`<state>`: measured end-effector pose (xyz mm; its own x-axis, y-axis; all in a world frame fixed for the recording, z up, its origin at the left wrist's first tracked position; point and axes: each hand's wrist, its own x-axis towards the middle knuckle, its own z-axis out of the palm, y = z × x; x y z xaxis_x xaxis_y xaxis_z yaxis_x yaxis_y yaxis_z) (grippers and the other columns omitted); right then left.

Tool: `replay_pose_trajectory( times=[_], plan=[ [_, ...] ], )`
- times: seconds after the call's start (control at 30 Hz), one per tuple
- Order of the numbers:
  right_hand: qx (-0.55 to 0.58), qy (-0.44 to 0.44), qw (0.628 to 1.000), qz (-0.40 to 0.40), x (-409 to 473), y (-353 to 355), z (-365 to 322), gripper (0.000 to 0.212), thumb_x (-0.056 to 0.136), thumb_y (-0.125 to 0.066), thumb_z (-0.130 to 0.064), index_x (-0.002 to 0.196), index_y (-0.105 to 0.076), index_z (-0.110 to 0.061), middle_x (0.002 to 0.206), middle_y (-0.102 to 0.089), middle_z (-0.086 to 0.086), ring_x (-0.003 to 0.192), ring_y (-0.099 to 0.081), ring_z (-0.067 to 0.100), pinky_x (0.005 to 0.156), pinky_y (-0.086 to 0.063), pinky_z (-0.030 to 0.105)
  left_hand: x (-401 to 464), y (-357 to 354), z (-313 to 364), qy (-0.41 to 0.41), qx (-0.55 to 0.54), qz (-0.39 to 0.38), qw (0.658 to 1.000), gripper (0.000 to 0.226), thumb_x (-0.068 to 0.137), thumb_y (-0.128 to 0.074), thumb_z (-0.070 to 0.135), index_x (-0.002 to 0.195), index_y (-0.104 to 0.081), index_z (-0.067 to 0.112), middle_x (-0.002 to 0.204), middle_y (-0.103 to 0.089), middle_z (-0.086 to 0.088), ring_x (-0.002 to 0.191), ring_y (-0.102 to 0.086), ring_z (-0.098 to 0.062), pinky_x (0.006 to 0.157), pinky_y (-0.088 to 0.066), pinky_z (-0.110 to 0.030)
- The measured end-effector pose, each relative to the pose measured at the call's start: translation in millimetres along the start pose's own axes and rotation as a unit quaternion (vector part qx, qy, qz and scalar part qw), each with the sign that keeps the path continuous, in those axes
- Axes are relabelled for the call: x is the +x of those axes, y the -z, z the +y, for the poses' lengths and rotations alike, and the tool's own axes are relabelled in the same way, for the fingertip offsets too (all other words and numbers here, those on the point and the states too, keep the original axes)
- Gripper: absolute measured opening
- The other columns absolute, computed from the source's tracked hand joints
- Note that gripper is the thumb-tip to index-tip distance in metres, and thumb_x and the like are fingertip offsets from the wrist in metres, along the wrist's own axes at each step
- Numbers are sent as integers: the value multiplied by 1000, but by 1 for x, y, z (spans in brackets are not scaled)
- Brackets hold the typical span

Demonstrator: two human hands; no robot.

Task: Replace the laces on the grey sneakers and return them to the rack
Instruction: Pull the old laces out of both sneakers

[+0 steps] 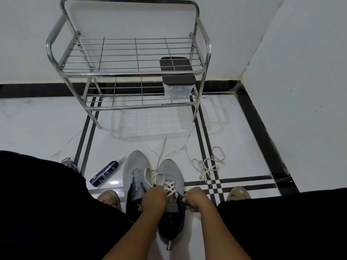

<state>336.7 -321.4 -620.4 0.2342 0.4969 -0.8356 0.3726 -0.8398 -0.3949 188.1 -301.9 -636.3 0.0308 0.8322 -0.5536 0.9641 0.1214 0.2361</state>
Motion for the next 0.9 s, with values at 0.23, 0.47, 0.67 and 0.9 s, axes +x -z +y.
replay_pose_trajectory(
  times=[0.23,0.47,0.67,0.9],
  plan=[
    [-156,118,978,70,4,-26,-13,28,81,-56,-9,107,-62,-17,113,-57,7,106,-60,27,84,-48,29,12,2,-15,-12,-95,-37,995,24,90,-58,22,99,-72,5,101,-71,-12,98,-65,-25,82,-48,-31],
    [-203,215,949,106,11,-49,5,26,88,-59,-33,100,-71,-15,102,-60,4,92,-62,20,79,-47,26,12,0,-19,-1,-100,-26,995,21,89,-56,18,94,-71,4,100,-70,-13,98,-64,-26,81,-47,-32],
    [143,20,967,211,16,6,-4,32,92,-49,-35,77,-60,-9,70,-66,7,66,-59,22,70,-47,32,14,-1,-25,2,-95,-23,995,23,91,-56,21,98,-71,5,103,-69,-11,101,-63,-26,82,-47,-31],
    [-216,197,953,80,12,-58,-14,23,84,-57,-32,92,-73,-19,103,-65,4,93,-61,23,79,-47,28,16,1,-25,-3,-121,-45,992,19,87,-60,20,92,-71,5,97,-71,-11,97,-65,-24,77,-46,-28]
  ],
)
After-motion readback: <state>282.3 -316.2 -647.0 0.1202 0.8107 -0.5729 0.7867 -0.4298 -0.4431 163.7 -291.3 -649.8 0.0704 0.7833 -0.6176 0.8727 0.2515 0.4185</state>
